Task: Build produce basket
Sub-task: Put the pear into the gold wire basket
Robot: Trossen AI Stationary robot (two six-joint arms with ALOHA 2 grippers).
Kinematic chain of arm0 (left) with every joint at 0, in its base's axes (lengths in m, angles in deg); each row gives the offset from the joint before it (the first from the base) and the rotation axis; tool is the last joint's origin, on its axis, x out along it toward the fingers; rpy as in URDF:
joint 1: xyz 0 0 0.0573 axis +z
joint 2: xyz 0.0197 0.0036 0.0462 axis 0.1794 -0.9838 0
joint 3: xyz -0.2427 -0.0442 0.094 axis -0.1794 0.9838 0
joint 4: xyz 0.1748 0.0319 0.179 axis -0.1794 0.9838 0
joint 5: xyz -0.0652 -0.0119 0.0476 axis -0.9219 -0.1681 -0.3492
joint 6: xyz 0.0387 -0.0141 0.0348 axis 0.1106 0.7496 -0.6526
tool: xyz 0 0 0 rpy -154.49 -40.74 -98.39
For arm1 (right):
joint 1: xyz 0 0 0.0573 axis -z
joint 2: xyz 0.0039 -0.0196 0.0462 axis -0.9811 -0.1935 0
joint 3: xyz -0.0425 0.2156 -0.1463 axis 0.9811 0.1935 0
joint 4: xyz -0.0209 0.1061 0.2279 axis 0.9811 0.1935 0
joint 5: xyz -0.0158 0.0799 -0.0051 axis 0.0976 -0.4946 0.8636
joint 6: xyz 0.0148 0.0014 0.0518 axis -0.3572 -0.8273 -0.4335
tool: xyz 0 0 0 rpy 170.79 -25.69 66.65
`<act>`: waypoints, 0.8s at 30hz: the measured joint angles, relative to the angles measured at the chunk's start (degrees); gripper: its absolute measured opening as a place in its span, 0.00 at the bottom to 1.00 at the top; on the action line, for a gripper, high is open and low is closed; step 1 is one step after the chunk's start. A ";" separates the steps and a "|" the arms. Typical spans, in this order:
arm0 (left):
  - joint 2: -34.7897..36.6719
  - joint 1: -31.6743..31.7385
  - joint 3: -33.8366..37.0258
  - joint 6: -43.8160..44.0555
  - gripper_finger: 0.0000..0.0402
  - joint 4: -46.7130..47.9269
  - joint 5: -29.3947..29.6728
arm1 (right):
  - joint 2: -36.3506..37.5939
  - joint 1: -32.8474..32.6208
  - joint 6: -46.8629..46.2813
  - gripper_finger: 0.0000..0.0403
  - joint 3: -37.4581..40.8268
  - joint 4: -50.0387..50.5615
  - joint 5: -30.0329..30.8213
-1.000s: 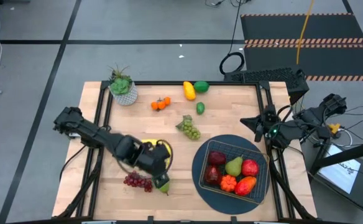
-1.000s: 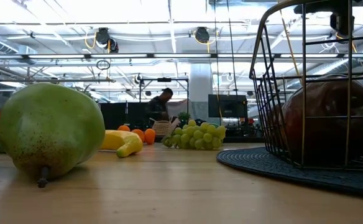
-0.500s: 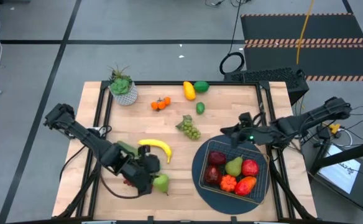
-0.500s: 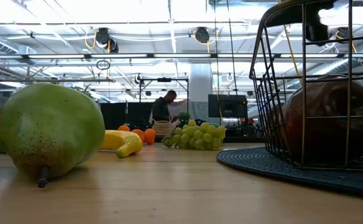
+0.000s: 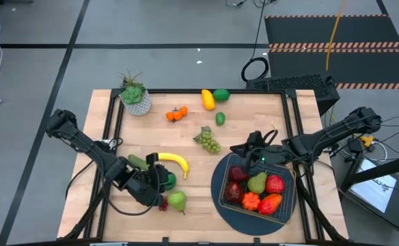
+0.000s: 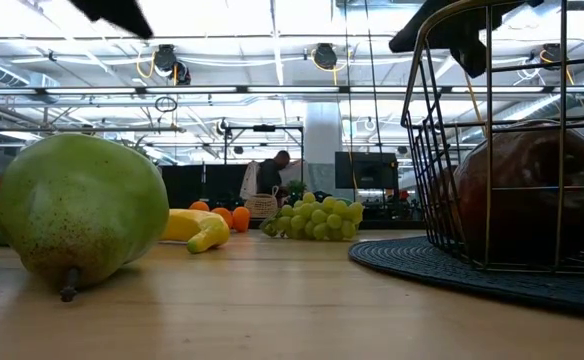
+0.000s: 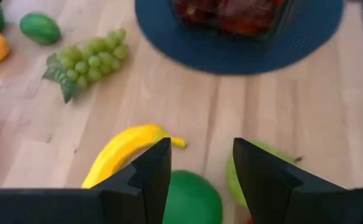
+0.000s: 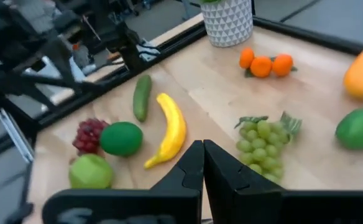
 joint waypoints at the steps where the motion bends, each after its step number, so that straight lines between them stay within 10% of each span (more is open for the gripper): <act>1: -0.18 0.08 0.89 0.00 0.44 -0.09 0.02 | 0.07 0.25 1.86 0.00 0.00 -0.18 0.00; 9: -0.26 0.74 5.87 -1.37 0.44 -7.04 1.75 | 4.46 1.69 14.05 0.00 -0.02 -2.11 0.16; 24: -0.26 -3.94 11.75 -7.36 0.43 -25.33 5.83 | 0.90 0.29 8.31 0.00 -0.09 -10.96 0.35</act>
